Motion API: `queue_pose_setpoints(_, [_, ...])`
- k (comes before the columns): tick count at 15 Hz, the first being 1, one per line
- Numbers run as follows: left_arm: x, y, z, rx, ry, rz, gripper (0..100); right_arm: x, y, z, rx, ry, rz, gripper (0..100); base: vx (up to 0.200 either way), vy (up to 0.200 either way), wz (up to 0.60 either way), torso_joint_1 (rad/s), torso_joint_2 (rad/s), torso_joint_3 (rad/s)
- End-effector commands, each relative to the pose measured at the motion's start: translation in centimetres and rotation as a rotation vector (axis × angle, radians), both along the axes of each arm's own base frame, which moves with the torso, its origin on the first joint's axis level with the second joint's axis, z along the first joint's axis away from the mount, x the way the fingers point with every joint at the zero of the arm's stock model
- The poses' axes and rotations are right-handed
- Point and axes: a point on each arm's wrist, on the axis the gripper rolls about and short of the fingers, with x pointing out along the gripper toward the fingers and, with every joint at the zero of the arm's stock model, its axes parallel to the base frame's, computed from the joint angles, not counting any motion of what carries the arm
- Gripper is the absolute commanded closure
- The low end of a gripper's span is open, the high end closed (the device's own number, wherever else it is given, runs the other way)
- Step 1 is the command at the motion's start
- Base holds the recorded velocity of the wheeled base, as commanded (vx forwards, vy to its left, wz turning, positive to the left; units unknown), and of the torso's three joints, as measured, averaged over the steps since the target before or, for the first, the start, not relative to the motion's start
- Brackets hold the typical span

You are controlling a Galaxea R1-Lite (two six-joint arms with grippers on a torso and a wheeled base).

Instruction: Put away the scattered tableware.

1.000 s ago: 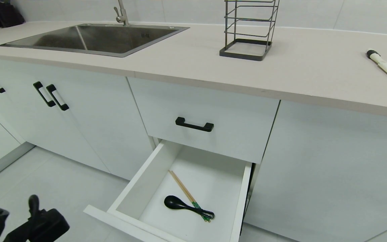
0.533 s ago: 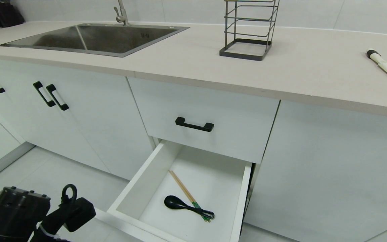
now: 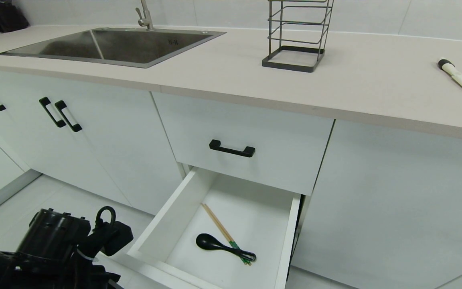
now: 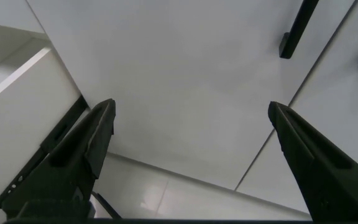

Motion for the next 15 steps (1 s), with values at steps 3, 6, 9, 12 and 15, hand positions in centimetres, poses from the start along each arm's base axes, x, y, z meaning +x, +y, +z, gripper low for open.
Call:
queue_pose_setpoints(3, [1.6,-0.4,0.2,-0.008,-0.027,0.000,0,0.0,0.0,0.0,-0.003,0.004,0.001,0,0.000,0.000,0.00,0.000,0.00,0.000])
queue_pose_setpoints(6, [2.6,-0.7,0.1,-0.010,-0.039,-0.001,0,0.0,0.0,0.0,-0.003,0.004,0.003,0,0.000,0.000,0.00,0.000,0.00,0.000])
queue_pose_setpoints(9, [3.4,-0.9,-0.2,-0.016,-0.060,-0.001,0,0.0,0.0,0.0,-0.003,0.004,0.003,0,0.000,0.000,0.00,0.000,0.00,0.000])
queue_pose_setpoints(12, [4.4,-1.2,-0.2,-0.024,-0.085,-0.002,0,0.0,0.0,0.0,-0.003,0.004,0.004,0,0.000,0.000,0.00,0.000,0.00,0.000])
queue_pose_setpoints(15, [5.2,-1.4,-0.5,-0.029,-0.103,-0.002,0,0.0,0.0,0.0,-0.003,0.004,0.003,0,0.000,0.000,0.00,0.000,0.00,0.000])
